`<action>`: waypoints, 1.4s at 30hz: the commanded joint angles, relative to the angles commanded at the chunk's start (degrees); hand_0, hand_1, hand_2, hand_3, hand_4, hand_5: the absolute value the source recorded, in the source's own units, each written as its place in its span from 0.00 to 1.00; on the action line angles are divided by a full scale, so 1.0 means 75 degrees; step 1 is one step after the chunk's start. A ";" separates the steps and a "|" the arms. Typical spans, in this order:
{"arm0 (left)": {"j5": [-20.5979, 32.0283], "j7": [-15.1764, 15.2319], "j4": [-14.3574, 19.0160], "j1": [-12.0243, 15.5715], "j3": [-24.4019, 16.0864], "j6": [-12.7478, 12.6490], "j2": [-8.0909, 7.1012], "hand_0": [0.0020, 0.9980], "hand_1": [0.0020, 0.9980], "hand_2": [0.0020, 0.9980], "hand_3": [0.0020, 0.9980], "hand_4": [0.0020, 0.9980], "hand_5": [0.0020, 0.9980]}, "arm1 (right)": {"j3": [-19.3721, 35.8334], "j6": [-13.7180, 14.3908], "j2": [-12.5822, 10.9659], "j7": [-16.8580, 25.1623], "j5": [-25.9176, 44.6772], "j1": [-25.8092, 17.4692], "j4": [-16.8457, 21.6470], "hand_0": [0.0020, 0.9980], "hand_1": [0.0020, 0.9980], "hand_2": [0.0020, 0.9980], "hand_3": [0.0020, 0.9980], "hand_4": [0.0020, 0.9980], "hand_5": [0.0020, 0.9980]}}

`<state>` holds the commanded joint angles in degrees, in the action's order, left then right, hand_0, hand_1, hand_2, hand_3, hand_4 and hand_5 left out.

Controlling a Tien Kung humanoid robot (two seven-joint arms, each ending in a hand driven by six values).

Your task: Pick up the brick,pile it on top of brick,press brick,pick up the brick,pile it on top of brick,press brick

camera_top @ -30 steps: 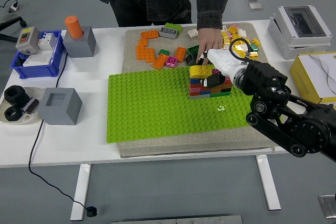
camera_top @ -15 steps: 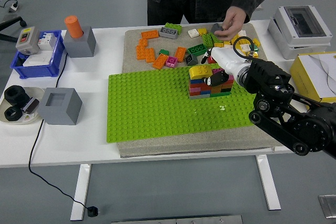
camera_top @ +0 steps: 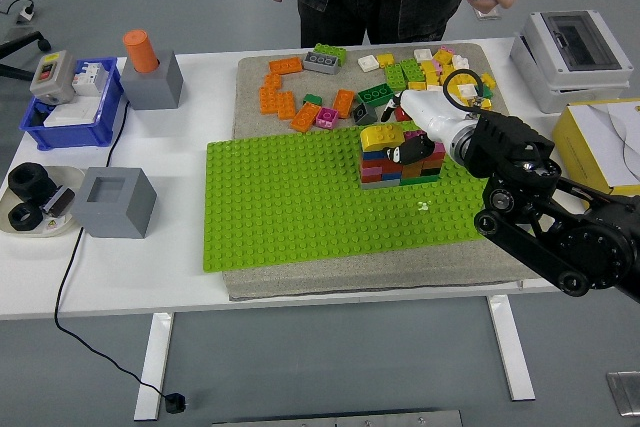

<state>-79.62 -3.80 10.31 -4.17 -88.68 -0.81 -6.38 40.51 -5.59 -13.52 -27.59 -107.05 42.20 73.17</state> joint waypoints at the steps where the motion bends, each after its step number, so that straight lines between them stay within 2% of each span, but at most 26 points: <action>1: -0.0001 0.0000 0.0000 -0.0002 -0.0001 0.0000 0.0001 0.63 0.58 0.55 0.58 0.58 0.27 | -0.0003 -0.0005 -0.0002 -0.0001 0.0004 0.0000 -0.0002 0.92 0.85 0.87 0.69 0.82 0.23; 5: -0.0002 -0.0003 0.0000 -0.0006 -0.0002 0.0001 0.0005 0.63 0.58 0.55 0.58 0.58 0.27 | -0.0013 -0.0020 -0.0007 -0.0003 0.0014 0.0000 -0.0003 0.92 0.85 0.87 0.69 0.82 0.23; 6: -0.0004 -0.0004 0.0000 -0.0007 -0.0004 0.0001 0.0005 0.63 0.58 0.55 0.58 0.58 0.27 | -0.0014 -0.0022 -0.0009 -0.0001 0.0018 0.0001 -0.0002 0.92 0.85 0.87 0.75 0.92 0.29; 21: -0.0032 0.0000 0.0000 -0.0011 -0.0025 -0.0003 0.0013 0.63 0.58 0.55 0.58 0.57 0.26 | 0.0032 -0.0008 -0.0043 0.0067 0.0041 -0.0013 0.0088 0.92 0.85 0.88 0.78 0.97 0.33; 25: -0.0040 0.0001 0.0000 -0.0012 -0.0046 -0.0002 0.0020 0.63 0.58 0.55 0.58 0.57 0.26 | 0.0105 0.0001 -0.0151 0.0068 0.0024 -0.0067 0.0384 0.92 0.85 0.88 0.78 0.98 0.34; 29: -0.0044 0.0006 0.0000 -0.0002 -0.0069 -0.0004 0.0031 0.63 0.58 0.55 0.58 0.57 0.26 | 0.0285 0.0018 -0.0447 0.0048 -0.0033 -0.0229 0.0974 0.92 0.85 0.88 0.78 0.98 0.34; 30: -0.0036 0.0007 0.0000 0.0007 -0.0070 -0.0005 0.0035 0.63 0.58 0.55 0.58 0.57 0.26 | 0.0328 0.0022 -0.0541 0.0049 -0.0033 -0.0281 0.1120 0.92 0.86 0.88 0.63 0.97 0.37; 35: -0.0016 0.0006 0.0000 0.0053 -0.0071 -0.0009 0.0056 0.63 0.58 0.55 0.58 0.57 0.26 | 0.0375 0.0048 -0.0969 0.0061 0.0029 -0.0561 0.1904 0.92 0.86 0.88 0.63 0.97 0.37; 36: -0.0017 0.0006 0.0000 0.0059 -0.0075 -0.0010 0.0059 0.63 0.58 0.55 0.58 0.57 0.27 | 0.0341 0.0057 -0.1006 0.0069 0.0059 -0.0593 0.1992 0.92 0.86 0.89 0.56 0.92 0.43; 41: -0.0034 0.0016 0.0000 0.0072 -0.0088 -0.0010 0.0072 0.63 0.58 0.55 0.58 0.57 0.27 | 0.0191 0.0108 -0.1039 0.0117 0.0172 -0.0690 0.2114 0.92 0.86 0.89 0.56 0.92 0.43; 42: -0.0036 0.0016 0.0000 0.0072 -0.0089 -0.0010 0.0073 0.63 0.58 0.55 0.58 0.57 0.28 | 0.0177 0.0116 -0.1032 0.0126 0.0181 -0.0691 0.2103 0.92 0.86 0.89 0.55 0.88 0.46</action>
<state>-79.90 -3.68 10.31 -3.63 -89.35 -0.88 -5.83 41.83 -4.72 -21.26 -26.65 -105.69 37.02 88.94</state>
